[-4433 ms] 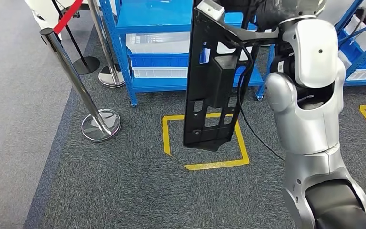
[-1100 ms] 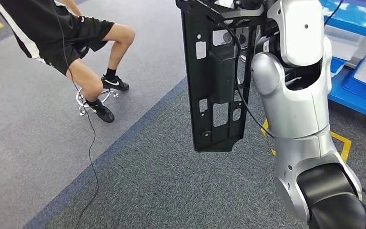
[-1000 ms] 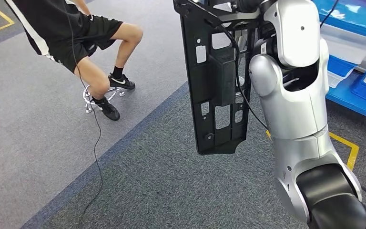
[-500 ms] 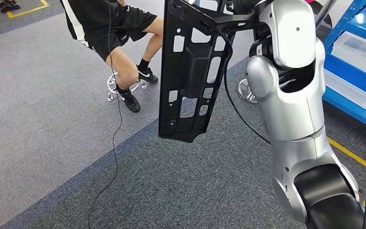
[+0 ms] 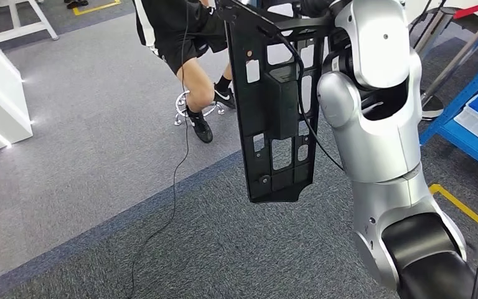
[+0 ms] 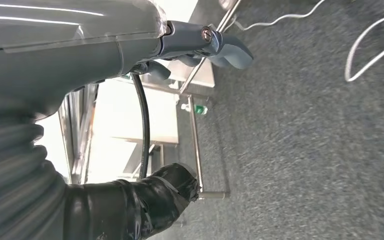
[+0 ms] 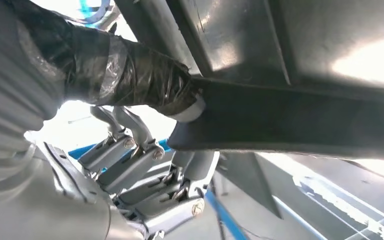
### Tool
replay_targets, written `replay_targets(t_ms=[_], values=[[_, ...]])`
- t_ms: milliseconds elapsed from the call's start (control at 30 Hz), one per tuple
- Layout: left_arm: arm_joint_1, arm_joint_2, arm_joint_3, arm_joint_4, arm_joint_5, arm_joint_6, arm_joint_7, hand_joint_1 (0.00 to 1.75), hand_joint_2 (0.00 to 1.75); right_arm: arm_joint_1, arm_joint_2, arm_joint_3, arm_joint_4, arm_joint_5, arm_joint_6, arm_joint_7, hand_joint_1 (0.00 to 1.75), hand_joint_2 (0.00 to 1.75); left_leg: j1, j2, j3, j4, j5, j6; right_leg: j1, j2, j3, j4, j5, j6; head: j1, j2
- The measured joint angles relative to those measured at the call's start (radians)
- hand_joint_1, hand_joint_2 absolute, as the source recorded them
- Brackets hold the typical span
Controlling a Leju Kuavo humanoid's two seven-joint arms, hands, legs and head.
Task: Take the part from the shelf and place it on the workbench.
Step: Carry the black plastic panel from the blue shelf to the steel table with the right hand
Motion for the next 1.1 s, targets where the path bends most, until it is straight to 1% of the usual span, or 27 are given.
replay_targets(t_ms=[67,133,167,233,267,300,333,367,400,433,467,500,533,567,600,633,667,733,767,833,867,900,933,967,1000,1033,1100], values=[[-0.001,0.002,0.0,0.0,-0.006,0.001,-0.004,0.0,1.75,0.0,0.0,0.0,-0.001,0.0,0.0,0.0,1.75,1.75,0.004,0.029,0.074,-0.13,0.053,-0.006,-0.002,-0.022,0.001,0.008,-0.008,0.01,0.0,0.0],[-0.004,0.003,0.001,0.001,-0.007,0.001,-0.006,0.0,1.75,-0.002,0.0,0.0,-0.002,0.0,0.0,0.0,1.75,1.75,0.0,0.051,0.127,-0.226,0.078,0.003,0.001,-0.039,0.002,0.018,-0.017,0.023,0.001,0.0],[-0.005,0.003,0.001,0.001,-0.007,0.001,-0.007,0.0,1.75,-0.003,0.0,0.001,-0.003,0.0,0.0,0.0,1.75,1.75,-0.004,0.05,0.131,-0.236,0.076,0.01,0.004,-0.046,0.002,0.02,-0.02,0.028,0.001,0.0],[-0.004,0.005,0.003,0.003,-0.008,0.001,-0.007,0.0,1.75,-0.003,0.002,0.003,-0.004,0.001,0.001,0.001,1.75,1.75,-0.005,0.029,0.129,-0.238,0.08,0.026,0.005,-0.059,0.005,0.019,-0.023,0.038,0.002,0.0],[-0.004,0.007,0.004,0.004,-0.009,0.002,-0.008,0.0,1.75,-0.004,0.002,0.004,-0.004,0.001,0.002,0.002,1.75,1.75,-0.003,0.02,0.129,-0.241,0.083,0.032,0.003,-0.052,0.004,0.025,-0.03,0.043,0.002,0.0],[-0.004,0.01,0.006,0.005,-0.01,0.003,-0.01,0.0,1.75,-0.004,0.003,0.004,-0.004,0.002,0.002,0.003,1.75,1.75,-0.001,0.012,0.129,-0.245,0.086,0.039,0.0,-0.034,-0.004,0.046,-0.047,0.047,0.002,0.0],[-0.005,0.013,0.007,0.007,-0.011,0.005,-0.013,0.0,1.75,-0.005,0.003,0.004,-0.004,0.003,0.002,0.004,1.75,1.75,0.0,0.004,0.129,-0.247,0.089,0.045,-0.003,-0.008,-0.022,0.089,-0.074,0.049,0.002,0.0],[-0.007,0.016,0.008,0.009,-0.012,0.007,-0.015,0.0,1.75,-0.004,0.003,0.004,-0.003,0.003,0.002,0.005,1.75,1.75,0.0,-0.004,0.128,-0.247,0.09,0.048,-0.005,0.02,-0.051,0.152,-0.109,0.05,0.002,0.0],[-0.009,0.018,0.008,0.012,-0.012,0.009,-0.016,0.0,1.75,-0.002,0.003,0.004,-0.003,0.003,0.002,0.006,1.75,1.75,-0.002,-0.013,0.126,-0.247,0.091,0.051,-0.006,0.037,-0.086,0.224,-0.14,0.05,0.002,0.0],[-0.011,0.02,0.008,0.015,-0.012,0.01,-0.017,0.0,1.75,0.001,0.003,0.004,-0.002,0.003,0.002,0.007,1.75,1.75,-0.003,-0.024,0.124,-0.246,0.091,0.052,-0.006,0.046,-0.117,0.284,-0.159,0.049,0.002,0.0],[-0.011,0.022,0.008,0.018,-0.013,0.011,-0.018,0.0,1.75,0.004,0.003,0.004,-0.001,0.003,0.003,0.007,1.75,1.75,-0.005,-0.036,0.124,-0.245,0.092,0.052,-0.005,0.049,-0.134,0.312,-0.159,0.047,0.002,0.0],[-0.012,0.024,0.009,0.021,-0.013,0.011,-0.018,0.0,1.75,0.006,0.003,0.004,0.0,0.003,0.003,0.007,1.75,1.75,-0.005,-0.048,0.123,-0.243,0.092,0.052,-0.004,0.052,-0.131,0.299,-0.137,0.043,0.002,0.0],[-0.012,0.025,0.01,0.023,-0.013,0.013,-0.019,0.0,1.75,0.006,0.003,0.004,0.0,0.003,0.003,0.007,1.75,1.75,-0.006,-0.06,0.124,-0.241,0.092,0.052,-0.003,0.059,-0.11,0.247,-0.099,0.038,0.002,0.0],[-0.013,0.026,0.01,0.025,-0.013,0.015,-0.02,0.0,1.75,0.004,0.003,0.004,0.001,0.003,0.003,0.007,1.75,1.75,-0.006,-0.072,0.124,-0.24,0.091,0.051,-0.002,0.077,-0.079,0.177,-0.059,0.032,0.002,0.0],[-0.014,0.026,0.011,0.028,-0.014,0.017,-0.021,0.0,1.75,0.003,0.003,0.004,0.0,0.003,0.002,0.007,1.75,1.75,-0.007,-0.083,0.122,-0.237,0.091,0.049,-0.002,0.098,-0.051,0.111,-0.03,0.026,0.002,0.0],[-0.016,0.026,0.013,0.03,-0.015,0.021,-0.022,0.0,1.75,0.001,0.003,0.004,0.0,0.003,0.002,0.008,1.75,1.75,-0.006,-0.092,0.119,-0.236,0.092,0.045,-0.001,0.115,-0.032,0.065,-0.014,0.022,0.002,0.0],[-0.017,0.027,0.015,0.033,-0.015,0.023,-0.024,0.0,1.75,0.0,0.003,0.004,0.0,0.003,0.002,0.008,1.75,1.75,-0.004,-0.102,0.115,-0.236,0.094,0.039,0.001,0.125,-0.024,0.043,-0.01,0.02,0.002,0.0],[-0.016,0.029,0.021,0.038,-0.016,0.027,-0.028,0.0,1.75,-0.002,0.005,0.005,0.0,0.004,0.001,0.009,1.75,1.75,-0.001,-0.12,0.109,-0.239,0.101,0.025,0.003,0.11,-0.021,0.033,-0.008,0.016,0.002,0.0],[-0.015,0.031,0.024,0.04,-0.017,0.027,-0.03,0.0,1.75,-0.002,0.007,0.005,0.0,0.004,0.001,0.01,1.75,1.75,0.0,-0.114,0.105,-0.237,0.1,0.02,0.001,0.099,-0.017,0.025,-0.004,0.013,0.002,0.0],[-0.017,0.036,0.025,0.044,-0.017,0.028,-0.033,0.0,1.75,-0.005,0.01,0.006,0.0,0.004,0.001,0.01,1.75,1.75,-0.004,-0.069,0.081,-0.189,0.069,0.014,-0.003,0.073,-0.009,0.009,0.004,0.005,0.001,0.0],[-0.019,0.038,0.025,0.046,-0.017,0.029,-0.035,0.0,1.75,-0.007,0.011,0.006,0.001,0.004,0.001,0.01,1.75,1.75,-0.005,-0.038,0.056,-0.135,0.04,0.013,-0.001,0.059,-0.007,0.006,0.005,0.003,0.0,0.0],[-0.022,0.041,0.025,0.049,-0.017,0.03,-0.037,0.0,1.75,-0.008,0.011,0.006,0.001,0.005,0.001,0.01,1.75,1.75,-0.005,-0.02,0.025,-0.07,0.008,0.01,0.001,0.046,-0.007,0.006,0.005,0.001,0.0,0.0],[-0.023,0.042,0.025,0.052,-0.018,0.031,-0.039,0.0,1.75,-0.007,0.011,0.007,0.001,0.005,0.001,0.01,1.75,1.75,-0.003,-0.011,-0.003,-0.01,-0.015,0.006,0.003,0.032,-0.008,0.007,0.004,-0.001,0.0,0.0],[-0.023,0.044,0.026,0.055,-0.018,0.032,-0.04,0.0,1.75,-0.006,0.011,0.007,0.002,0.005,0.001,0.01,1.75,1.75,-0.002,-0.006,-0.019,0.026,-0.023,0.004,0.004,0.019,-0.008,0.007,0.004,-0.002,0.0,0.0],[-0.023,0.044,0.026,0.058,-0.018,0.033,-0.042,0.0,1.75,-0.005,0.011,0.007,0.002,0.005,0.001,0.01,1.75,1.75,-0.001,-0.003,-0.018,0.028,-0.015,0.001,0.005,0.007,-0.008,0.008,0.002,-0.002,0.0,0.0],[-0.022,0.046,0.027,0.061,-0.019,0.034,-0.044,0.0,1.75,-0.005,0.011,0.008,0.002,0.005,0.001,0.01,1.75,1.75,0.0,0.003,0.005,-0.01,0.01,0.0,0.005,-0.005,-0.008,0.01,0.001,0.0,0.0,0.0],[-0.024,0.05,0.028,0.066,-0.019,0.037,-0.05,0.0,1.75,-0.007,0.011,0.008,0.002,0.005,0.001,0.01,1.75,1.75,-0.003,0.036,0.082,-0.145,0.062,0.001,0.008,-0.026,-0.008,0.017,-0.006,0.007,0.0,0.0]])
